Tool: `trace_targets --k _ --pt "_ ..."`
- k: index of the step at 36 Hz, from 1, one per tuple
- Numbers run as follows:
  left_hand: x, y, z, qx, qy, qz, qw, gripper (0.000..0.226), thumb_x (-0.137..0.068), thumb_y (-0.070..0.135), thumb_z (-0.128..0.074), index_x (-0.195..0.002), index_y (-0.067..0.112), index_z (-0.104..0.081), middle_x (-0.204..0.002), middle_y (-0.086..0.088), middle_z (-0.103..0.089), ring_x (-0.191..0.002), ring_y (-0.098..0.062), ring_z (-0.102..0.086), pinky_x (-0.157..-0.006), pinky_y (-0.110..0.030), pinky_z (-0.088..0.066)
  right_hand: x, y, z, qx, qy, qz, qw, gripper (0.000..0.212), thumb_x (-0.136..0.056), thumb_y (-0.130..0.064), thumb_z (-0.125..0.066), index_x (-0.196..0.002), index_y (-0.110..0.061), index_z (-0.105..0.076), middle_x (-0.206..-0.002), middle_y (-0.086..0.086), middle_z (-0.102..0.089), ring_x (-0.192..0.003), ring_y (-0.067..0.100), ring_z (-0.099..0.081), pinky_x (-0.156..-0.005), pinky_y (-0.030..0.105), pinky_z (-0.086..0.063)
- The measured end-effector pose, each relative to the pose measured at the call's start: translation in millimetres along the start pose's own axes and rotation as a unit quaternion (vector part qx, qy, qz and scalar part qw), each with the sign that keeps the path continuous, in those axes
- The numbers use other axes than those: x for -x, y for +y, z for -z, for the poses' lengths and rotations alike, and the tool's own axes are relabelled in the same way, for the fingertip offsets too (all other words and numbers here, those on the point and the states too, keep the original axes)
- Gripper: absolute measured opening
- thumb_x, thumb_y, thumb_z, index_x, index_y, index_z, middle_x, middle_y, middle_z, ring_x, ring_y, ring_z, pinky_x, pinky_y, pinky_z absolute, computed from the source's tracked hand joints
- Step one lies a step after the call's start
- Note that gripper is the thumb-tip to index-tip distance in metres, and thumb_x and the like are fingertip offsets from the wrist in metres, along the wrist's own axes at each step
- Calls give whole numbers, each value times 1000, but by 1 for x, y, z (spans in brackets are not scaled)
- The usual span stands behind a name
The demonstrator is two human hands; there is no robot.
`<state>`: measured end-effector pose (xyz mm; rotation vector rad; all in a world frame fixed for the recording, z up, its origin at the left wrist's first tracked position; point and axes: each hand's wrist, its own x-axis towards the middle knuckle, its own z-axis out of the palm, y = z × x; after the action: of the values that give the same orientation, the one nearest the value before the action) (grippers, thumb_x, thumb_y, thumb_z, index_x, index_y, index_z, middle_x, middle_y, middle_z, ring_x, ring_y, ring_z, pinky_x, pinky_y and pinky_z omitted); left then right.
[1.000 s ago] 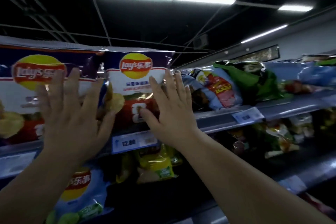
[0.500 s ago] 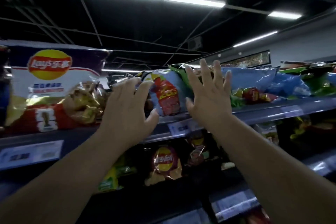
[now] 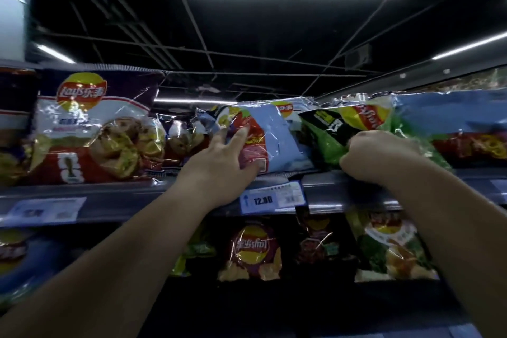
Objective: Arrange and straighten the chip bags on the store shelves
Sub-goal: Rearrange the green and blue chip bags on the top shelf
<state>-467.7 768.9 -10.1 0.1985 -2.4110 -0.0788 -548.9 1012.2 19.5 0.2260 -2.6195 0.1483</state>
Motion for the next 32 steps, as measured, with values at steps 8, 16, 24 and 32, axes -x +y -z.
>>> trace_targets --k 8,16,24,32 --pt "3 -1 1 43 67 -20 997 63 -98 54 -46 -151 37 -17 -153 -3 -35 -122 -31 -54 -93 -46 -49 25 -49 3 5 232 204 951 65 -86 -64 -56 -142 -33 -45 -147 3 -49 -139 30 -39 -115 57 -22" --pt "13 -11 8 156 205 -43 965 43 -102 26 -52 -144 16 -46 -141 -4 -54 -128 -21 -50 -105 -35 -42 22 -104 2 -230 86 281 928 103 -71 -61 -77 -150 -44 -14 -153 -5 -35 -136 28 -41 -103 53 -46" --pt "28 -6 24 423 261 -59 866 30 -99 22 -59 -127 19 -49 -114 17 -56 -87 19 -59 -67 -5 -45 14 -102 15 -229 219 263 911 64 -78 -48 -79 -132 -32 -48 -124 -1 -58 -109 27 -59 -85 42 -51" --pt "6 -35 55 166 168 -156 959 137 -42 78 -79 -155 36 -15 -161 6 -18 -147 -13 -19 -118 -40 -23 -3 -79 52 -327 284 249 866 13 -84 -40 -54 -82 -27 -58 -72 -3 -59 -77 26 -61 -70 42 -52"
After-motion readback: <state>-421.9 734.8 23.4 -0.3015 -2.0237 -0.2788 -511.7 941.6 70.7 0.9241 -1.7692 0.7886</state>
